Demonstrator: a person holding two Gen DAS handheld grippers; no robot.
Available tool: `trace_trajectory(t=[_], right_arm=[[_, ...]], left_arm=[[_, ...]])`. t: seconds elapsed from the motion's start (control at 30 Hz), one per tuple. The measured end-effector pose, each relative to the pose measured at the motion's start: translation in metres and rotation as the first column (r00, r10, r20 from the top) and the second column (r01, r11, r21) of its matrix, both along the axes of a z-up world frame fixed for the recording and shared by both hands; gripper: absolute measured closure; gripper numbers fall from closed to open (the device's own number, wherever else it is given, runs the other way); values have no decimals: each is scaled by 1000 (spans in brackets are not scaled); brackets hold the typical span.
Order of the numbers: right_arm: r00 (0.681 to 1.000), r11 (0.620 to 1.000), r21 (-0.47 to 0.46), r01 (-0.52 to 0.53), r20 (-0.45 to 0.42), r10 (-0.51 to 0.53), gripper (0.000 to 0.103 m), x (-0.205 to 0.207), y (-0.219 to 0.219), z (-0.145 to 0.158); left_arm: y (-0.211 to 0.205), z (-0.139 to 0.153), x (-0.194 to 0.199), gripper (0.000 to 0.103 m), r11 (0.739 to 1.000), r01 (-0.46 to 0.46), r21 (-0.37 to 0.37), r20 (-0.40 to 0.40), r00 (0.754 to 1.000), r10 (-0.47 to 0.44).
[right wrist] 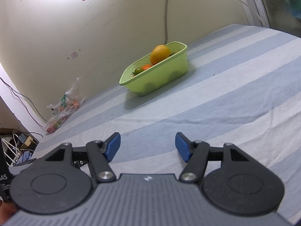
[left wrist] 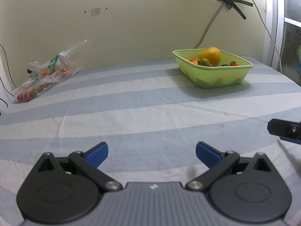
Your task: Organize fruits
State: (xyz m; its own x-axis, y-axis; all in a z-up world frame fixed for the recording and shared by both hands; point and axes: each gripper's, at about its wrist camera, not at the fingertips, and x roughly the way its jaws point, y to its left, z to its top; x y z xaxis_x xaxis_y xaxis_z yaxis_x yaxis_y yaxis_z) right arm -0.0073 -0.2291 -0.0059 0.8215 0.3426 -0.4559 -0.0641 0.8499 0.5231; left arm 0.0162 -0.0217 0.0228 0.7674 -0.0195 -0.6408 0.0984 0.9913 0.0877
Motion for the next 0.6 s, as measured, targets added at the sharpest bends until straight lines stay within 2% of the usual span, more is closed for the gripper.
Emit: trace_trajectory(t=[0.6], right_arm=[[1000,1000,-7,-4,0,4,36,0,2,2]], left_arm=[[-2,2,0,0,1000,-12,6,16,1000,12]])
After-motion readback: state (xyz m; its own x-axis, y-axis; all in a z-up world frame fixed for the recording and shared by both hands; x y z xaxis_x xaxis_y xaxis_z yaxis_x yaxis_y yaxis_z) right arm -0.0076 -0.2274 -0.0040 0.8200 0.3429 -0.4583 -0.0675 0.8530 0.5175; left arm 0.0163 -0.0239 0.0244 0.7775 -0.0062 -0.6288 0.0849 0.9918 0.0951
